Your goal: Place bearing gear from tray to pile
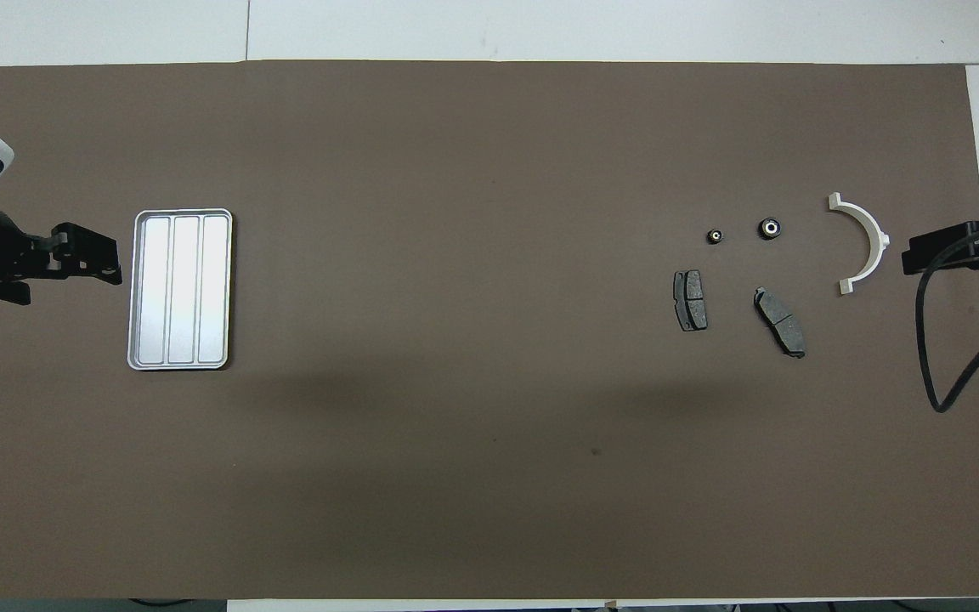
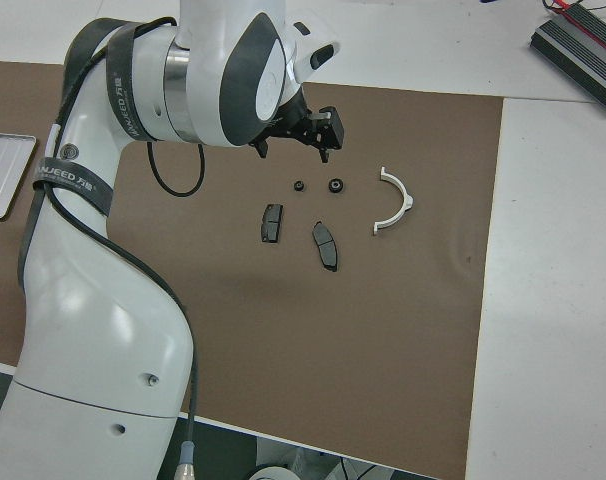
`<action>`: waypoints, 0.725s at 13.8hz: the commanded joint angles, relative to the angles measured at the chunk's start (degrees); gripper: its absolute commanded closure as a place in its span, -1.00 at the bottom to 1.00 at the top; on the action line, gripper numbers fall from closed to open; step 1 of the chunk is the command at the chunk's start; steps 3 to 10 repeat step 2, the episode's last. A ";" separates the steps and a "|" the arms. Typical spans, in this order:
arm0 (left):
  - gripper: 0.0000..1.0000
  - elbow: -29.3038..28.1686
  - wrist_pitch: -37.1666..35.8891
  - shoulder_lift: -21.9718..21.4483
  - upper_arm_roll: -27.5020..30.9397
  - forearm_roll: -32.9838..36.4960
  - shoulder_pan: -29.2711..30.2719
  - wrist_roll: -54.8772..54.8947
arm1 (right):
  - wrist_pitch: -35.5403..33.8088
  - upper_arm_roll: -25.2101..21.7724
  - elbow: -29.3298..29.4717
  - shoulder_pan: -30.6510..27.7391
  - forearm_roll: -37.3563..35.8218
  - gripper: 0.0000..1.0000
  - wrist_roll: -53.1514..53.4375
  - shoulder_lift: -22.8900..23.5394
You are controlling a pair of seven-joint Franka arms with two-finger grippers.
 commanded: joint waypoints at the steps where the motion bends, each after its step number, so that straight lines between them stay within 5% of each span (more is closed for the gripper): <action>1: -1.00 -1.48 0.71 -1.52 0.00 -0.90 0.30 0.10 | 1.14 0.31 -2.05 -0.49 0.86 -1.00 0.85 -1.60; 10: -1.00 -1.48 0.71 -1.52 0.09 -0.90 0.30 0.10 | 1.05 0.31 -2.05 -0.49 0.86 -1.00 0.85 -1.60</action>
